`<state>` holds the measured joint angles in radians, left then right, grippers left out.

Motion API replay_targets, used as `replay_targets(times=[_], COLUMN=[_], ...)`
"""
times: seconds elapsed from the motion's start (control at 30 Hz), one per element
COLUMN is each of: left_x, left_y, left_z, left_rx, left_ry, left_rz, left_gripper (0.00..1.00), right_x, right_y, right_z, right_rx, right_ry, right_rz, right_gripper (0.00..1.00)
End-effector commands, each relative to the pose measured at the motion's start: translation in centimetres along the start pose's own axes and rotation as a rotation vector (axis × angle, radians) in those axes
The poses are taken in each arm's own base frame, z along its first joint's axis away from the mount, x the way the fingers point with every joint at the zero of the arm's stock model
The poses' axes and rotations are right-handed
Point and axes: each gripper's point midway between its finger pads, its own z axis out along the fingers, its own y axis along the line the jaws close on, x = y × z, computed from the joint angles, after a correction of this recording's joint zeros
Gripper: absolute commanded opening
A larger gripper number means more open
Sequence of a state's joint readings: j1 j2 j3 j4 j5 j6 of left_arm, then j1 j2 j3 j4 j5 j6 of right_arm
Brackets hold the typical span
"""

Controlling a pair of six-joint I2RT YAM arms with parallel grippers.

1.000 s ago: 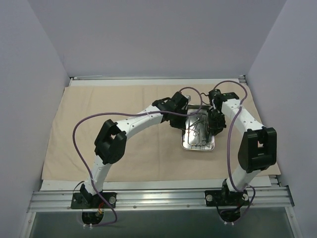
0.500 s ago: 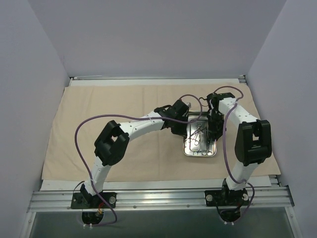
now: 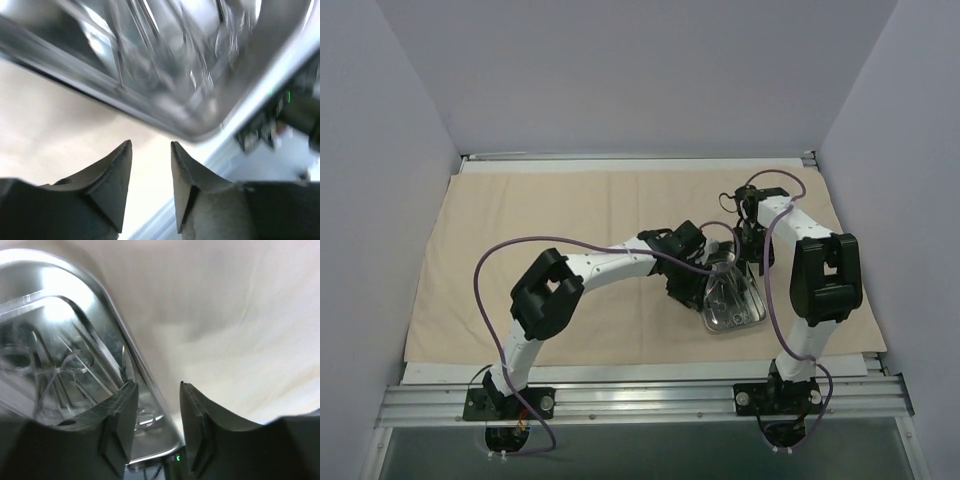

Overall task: Open and lay out the surgical kit
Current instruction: Place the container in the surgical kit, then pick up the medical item from the container.

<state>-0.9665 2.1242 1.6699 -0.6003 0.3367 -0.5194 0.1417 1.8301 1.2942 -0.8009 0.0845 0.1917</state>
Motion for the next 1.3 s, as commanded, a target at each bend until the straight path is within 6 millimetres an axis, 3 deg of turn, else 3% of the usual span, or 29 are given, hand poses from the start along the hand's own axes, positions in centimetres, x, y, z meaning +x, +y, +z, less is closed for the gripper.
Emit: replay_targets(times=[0.0,0.03,0.13,0.23,0.27,0.33,0.37,0.5,0.6,0.63,0.73,0.9,1.03,1.27], left_x=[4.3,3.9,3.6,2.1,1.1,0.3,-0.5,-3.2,-4.0,-4.4,-4.9,-4.4,-3.6,-3.8], left_y=[-3.7,-3.4,-2.5,-1.8,-1.3,-0.1,-0.1,3.0,4.1,4.6,4.9,5.0,6.2,8.7], left_z=[-3.0,-3.4,-4.1,-6.3,-8.0,-9.7,-11.5,-16.6,-18.5,-19.0,-19.6,-19.6,-20.0,-20.9], left_rx=[0.126,0.124,0.116,0.119,0.118,0.086,0.095,0.063,0.050,0.050,0.062,0.086,0.086,0.111], left_ry=[0.135,0.124,0.108,0.030,-0.015,-0.064,-0.112,-0.248,-0.285,-0.300,-0.317,-0.278,-0.269,-0.292], left_rz=[0.089,0.078,0.053,0.050,0.045,0.027,0.026,-0.045,-0.089,-0.117,-0.145,-0.129,-0.137,-0.205], left_gripper=[0.46,0.47,0.52,0.55,0.56,0.56,0.56,0.56,0.56,0.56,0.56,0.56,0.56,0.56], right_x=[-4.7,-4.8,-5.0,-5.4,-5.2,-4.5,-4.1,-2.2,-1.0,-0.8,0.0,1.0,2.2,4.3], right_y=[-1.4,-1.4,-1.4,-1.4,-1.3,-0.1,0.7,4.7,6.6,6.8,6.9,5.1,4.6,3.5], right_z=[-1.4,-1.6,-3.1,-5.8,-6.6,-7.1,-7.4,-7.5,-6.5,-6.1,-5.1,-4.1,-3.6,-1.3], right_rx=[0.051,0.049,0.035,-0.002,-0.021,-0.093,-0.132,-0.250,-0.302,-0.300,-0.270,-0.172,-0.155,-0.089], right_ry=[-0.185,-0.189,-0.210,-0.268,-0.282,-0.265,-0.267,-0.255,-0.225,-0.218,-0.194,-0.171,-0.147,-0.092], right_rz=[0.070,0.073,0.093,0.124,0.132,0.147,0.149,0.154,0.213,0.231,0.288,0.212,0.159,0.148], right_gripper=[0.45,0.53,0.61,0.62,0.61,0.55,0.52,0.40,0.42,0.48,0.52,0.50,0.43,0.42])
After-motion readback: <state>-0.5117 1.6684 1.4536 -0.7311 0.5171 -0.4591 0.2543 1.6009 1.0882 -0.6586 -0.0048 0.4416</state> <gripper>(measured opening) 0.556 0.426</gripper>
